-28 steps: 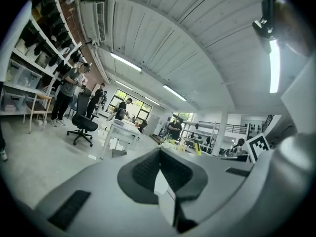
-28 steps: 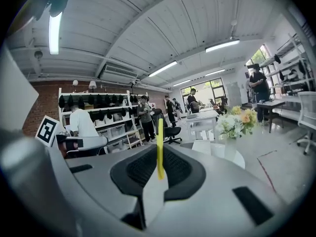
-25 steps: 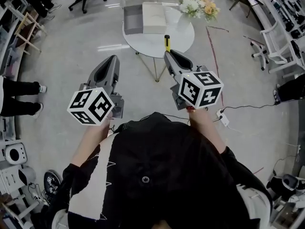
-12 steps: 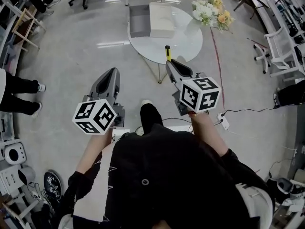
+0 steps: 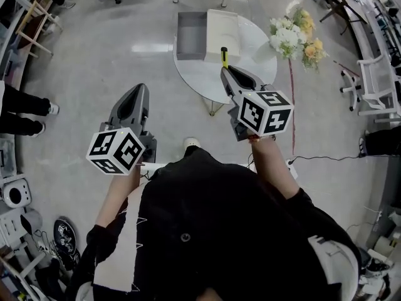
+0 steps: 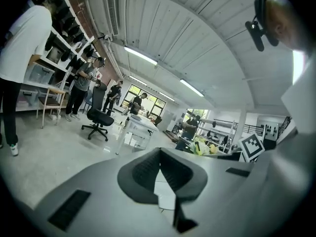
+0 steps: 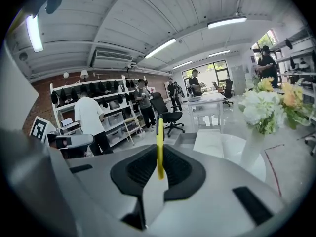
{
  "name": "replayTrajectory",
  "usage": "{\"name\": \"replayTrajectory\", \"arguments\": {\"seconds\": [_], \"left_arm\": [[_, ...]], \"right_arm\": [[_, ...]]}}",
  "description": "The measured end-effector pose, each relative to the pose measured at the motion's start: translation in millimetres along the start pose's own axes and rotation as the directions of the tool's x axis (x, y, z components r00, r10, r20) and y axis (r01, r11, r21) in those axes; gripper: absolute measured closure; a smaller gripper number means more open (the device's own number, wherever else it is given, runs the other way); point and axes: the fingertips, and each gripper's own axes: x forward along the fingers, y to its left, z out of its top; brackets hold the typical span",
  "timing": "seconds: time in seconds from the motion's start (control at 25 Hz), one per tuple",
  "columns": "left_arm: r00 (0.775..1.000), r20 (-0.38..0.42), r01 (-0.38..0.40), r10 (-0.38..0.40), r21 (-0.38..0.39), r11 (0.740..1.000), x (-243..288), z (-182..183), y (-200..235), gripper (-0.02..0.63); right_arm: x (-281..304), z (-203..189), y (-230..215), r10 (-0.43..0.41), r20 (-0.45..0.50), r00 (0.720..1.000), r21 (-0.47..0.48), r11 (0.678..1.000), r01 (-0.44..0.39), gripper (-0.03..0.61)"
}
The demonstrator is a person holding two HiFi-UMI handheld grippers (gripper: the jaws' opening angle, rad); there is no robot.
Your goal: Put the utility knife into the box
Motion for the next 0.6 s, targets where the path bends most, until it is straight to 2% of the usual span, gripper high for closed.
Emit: {"name": "replayTrajectory", "arguments": {"seconds": [0.24, 0.6], "left_arm": [[1.000, 0.022, -0.021, 0.021, -0.001, 1.000, 46.0, 21.3, 13.7, 0.603], [0.995, 0.099, -0.028, 0.025, 0.031, 0.999, 90.4, 51.1, 12.9, 0.603]], "right_arm": [[41.3, 28.5, -21.8, 0.029, -0.002, 1.000, -0.005, 1.000, -0.029, 0.537], [75.0, 66.6, -41.2, 0.086, 0.044, 0.995, -0.044, 0.995, -0.084, 0.537]]}}
